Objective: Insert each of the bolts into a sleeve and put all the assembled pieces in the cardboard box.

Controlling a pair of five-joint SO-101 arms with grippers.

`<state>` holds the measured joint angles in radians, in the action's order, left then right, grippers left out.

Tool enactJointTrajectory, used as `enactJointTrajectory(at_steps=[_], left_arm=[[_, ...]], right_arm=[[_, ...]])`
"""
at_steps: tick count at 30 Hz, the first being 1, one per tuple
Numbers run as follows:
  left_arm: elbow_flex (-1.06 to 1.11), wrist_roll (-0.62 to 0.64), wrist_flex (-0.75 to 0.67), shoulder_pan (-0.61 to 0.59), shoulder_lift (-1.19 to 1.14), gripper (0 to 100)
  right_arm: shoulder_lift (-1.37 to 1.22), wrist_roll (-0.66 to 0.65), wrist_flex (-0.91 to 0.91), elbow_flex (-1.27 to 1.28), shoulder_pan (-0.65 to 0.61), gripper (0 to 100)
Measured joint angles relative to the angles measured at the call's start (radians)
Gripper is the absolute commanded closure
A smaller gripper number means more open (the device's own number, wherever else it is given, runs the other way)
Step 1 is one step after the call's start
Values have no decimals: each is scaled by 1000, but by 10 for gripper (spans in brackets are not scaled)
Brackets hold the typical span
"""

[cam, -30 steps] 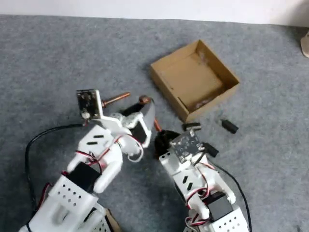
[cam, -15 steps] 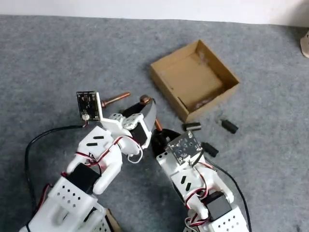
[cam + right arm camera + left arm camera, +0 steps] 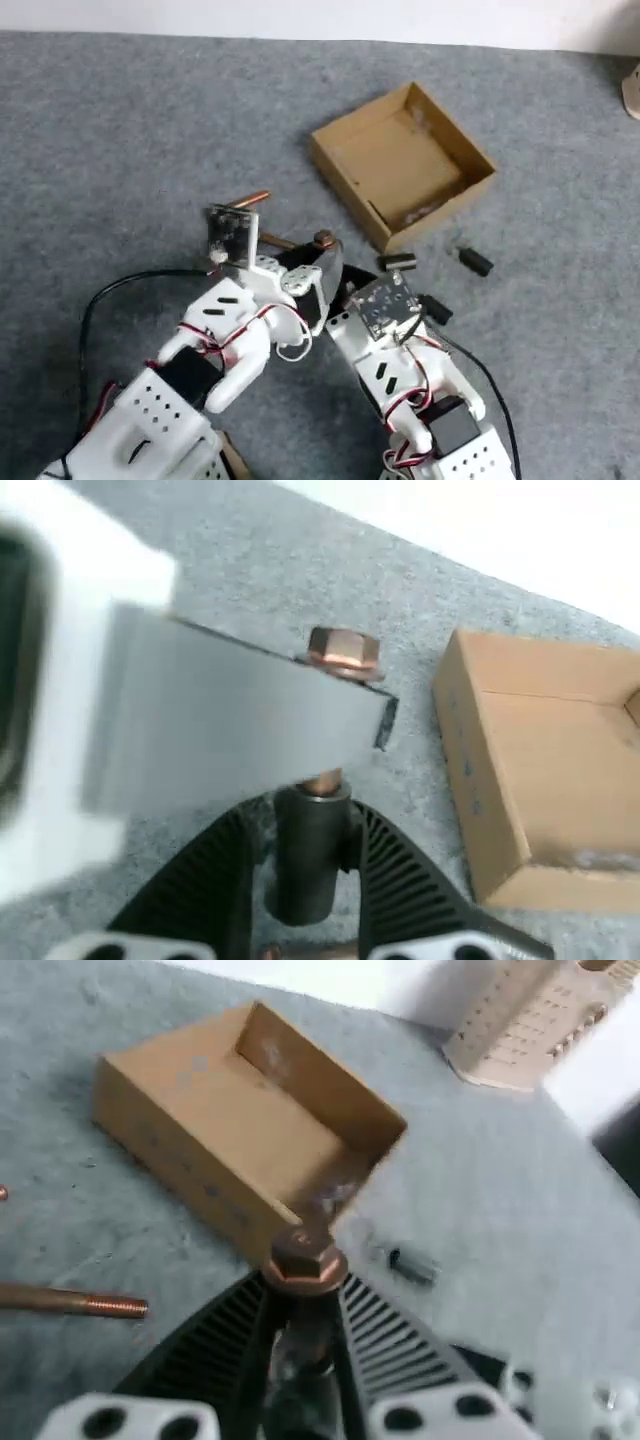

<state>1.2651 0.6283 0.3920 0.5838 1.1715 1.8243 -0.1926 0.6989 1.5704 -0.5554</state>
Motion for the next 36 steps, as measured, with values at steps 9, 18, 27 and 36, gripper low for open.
enactJointTrajectory(at_steps=[9,18,27,36], left_arm=[[31,78,12,21,2,994],[97,15,-31,69,17,993],[104,15,-31,69,17,990],[120,20,-37,69,17,928]], right_arm=[[0,0,-6,0,12,992],[-2,23,-3,3,66,989],[-2,23,-3,3,66,989],[-2,23,-3,5,66,989]])
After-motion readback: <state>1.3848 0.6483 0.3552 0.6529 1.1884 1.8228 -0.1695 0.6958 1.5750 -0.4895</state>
